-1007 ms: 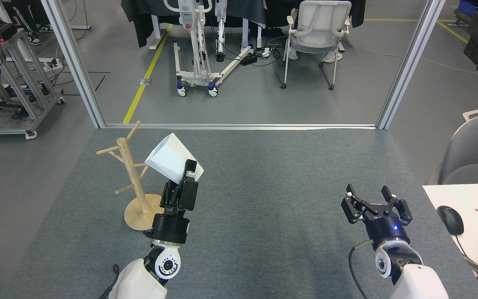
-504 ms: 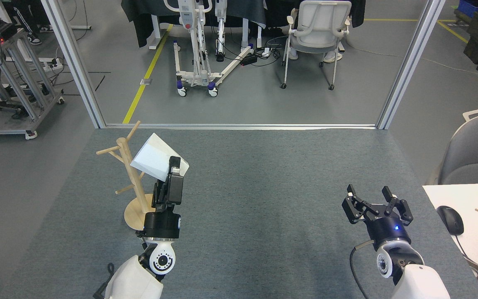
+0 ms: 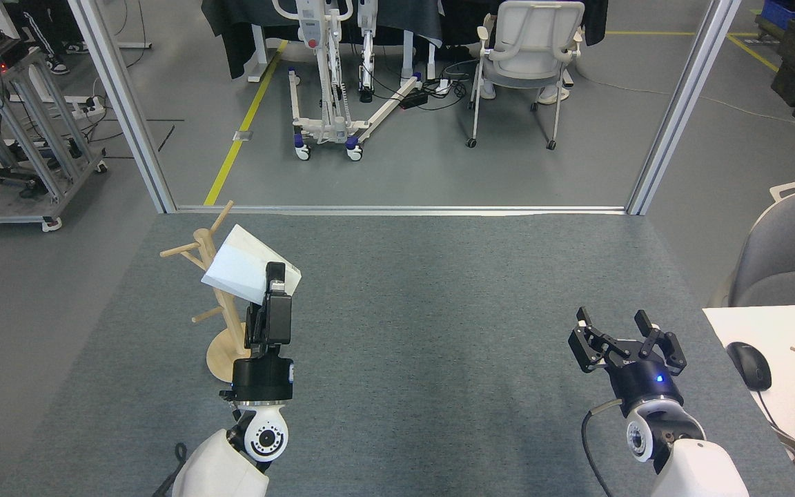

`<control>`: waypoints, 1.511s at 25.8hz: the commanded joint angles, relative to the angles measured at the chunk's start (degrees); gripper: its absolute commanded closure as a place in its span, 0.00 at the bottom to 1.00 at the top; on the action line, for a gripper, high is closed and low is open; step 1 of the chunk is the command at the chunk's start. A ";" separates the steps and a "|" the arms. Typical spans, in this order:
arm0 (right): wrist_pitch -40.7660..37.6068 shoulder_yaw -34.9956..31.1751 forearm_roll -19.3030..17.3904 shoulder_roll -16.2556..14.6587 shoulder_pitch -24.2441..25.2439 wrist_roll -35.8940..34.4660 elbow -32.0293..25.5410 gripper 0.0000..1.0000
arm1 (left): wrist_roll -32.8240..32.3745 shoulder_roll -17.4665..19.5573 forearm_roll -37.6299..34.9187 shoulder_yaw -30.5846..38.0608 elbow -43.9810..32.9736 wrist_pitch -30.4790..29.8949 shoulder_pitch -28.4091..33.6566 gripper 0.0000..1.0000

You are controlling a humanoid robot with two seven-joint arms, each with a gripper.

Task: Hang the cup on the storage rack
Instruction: 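Lower the cup handle onto a peg of the wooden stand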

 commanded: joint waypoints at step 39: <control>-0.05 -0.09 0.09 0.09 -0.11 0.20 0.09 0.02 | -0.75 -0.29 6.70 -0.02 -0.09 12.54 -0.22 0.01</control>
